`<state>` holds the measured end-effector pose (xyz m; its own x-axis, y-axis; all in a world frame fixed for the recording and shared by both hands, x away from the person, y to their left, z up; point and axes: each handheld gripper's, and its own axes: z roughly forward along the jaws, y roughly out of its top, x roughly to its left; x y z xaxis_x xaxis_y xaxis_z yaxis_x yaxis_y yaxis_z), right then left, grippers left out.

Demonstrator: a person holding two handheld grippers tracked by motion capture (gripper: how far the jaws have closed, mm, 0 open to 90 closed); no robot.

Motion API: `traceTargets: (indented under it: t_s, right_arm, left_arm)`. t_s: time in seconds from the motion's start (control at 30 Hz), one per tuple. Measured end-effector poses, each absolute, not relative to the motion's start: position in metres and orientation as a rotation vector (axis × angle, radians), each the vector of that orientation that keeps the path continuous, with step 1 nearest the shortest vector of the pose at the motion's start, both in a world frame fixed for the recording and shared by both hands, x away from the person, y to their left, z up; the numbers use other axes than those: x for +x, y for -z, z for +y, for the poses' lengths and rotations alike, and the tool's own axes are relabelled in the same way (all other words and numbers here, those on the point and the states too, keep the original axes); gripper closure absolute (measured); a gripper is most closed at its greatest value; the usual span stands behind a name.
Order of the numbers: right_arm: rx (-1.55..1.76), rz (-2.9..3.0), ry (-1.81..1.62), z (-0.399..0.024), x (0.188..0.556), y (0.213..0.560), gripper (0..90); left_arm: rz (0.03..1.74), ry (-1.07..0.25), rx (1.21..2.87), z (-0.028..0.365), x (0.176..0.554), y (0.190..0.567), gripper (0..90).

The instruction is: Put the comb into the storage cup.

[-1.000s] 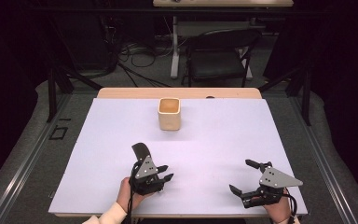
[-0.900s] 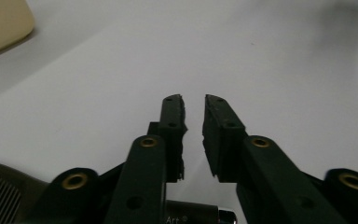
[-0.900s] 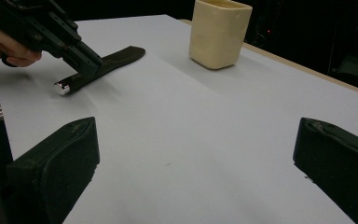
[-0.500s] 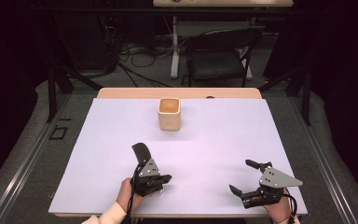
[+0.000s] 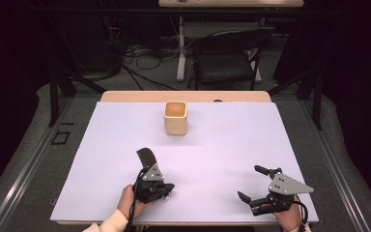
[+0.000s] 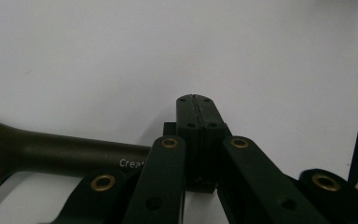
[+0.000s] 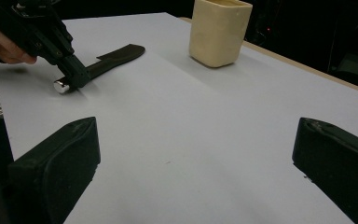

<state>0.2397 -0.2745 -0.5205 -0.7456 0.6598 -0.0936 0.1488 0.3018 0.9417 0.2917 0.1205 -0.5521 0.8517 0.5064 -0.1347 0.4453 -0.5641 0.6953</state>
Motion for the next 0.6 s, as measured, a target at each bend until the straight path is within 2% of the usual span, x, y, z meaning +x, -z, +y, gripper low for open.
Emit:
traceTargets:
  t_s: [0.6]
  right_arm:
    - [0.723,2.105,-1.444,-0.275,0.239,0.520,0.4]
  left_arm:
    - [0.754,-0.083,2.290,0.139,0.294,0.552,90.0]
